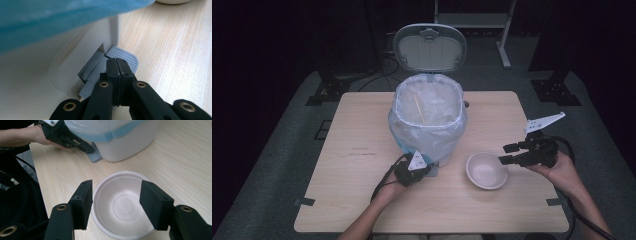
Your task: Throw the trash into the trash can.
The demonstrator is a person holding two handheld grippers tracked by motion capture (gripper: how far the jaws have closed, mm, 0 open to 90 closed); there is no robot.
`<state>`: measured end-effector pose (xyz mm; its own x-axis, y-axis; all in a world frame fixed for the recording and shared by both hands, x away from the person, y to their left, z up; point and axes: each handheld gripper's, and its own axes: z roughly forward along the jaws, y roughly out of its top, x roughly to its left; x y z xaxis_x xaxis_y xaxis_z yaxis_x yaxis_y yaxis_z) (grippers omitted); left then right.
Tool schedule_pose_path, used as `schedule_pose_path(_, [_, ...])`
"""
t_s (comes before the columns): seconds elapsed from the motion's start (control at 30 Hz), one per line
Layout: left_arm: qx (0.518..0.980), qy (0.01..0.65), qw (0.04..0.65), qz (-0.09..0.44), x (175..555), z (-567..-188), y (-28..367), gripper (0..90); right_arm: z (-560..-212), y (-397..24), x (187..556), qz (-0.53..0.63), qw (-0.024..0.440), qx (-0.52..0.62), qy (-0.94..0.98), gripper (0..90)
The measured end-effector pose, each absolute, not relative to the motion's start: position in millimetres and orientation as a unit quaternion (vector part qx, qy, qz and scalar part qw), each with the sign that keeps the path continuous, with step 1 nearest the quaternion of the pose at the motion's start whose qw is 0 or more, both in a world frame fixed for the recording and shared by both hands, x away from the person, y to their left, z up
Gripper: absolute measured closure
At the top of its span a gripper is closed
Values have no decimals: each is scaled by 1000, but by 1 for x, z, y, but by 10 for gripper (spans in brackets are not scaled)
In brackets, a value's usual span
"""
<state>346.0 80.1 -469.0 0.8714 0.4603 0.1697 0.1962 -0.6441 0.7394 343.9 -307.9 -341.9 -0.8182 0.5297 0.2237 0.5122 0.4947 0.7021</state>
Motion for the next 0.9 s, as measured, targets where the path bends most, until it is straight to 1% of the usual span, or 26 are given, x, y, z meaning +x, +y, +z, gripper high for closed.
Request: schedule_pose_path(0.9, [889,185,381,173,346,-469,80,900,-372,-302,325,399,-1,289,870,419])
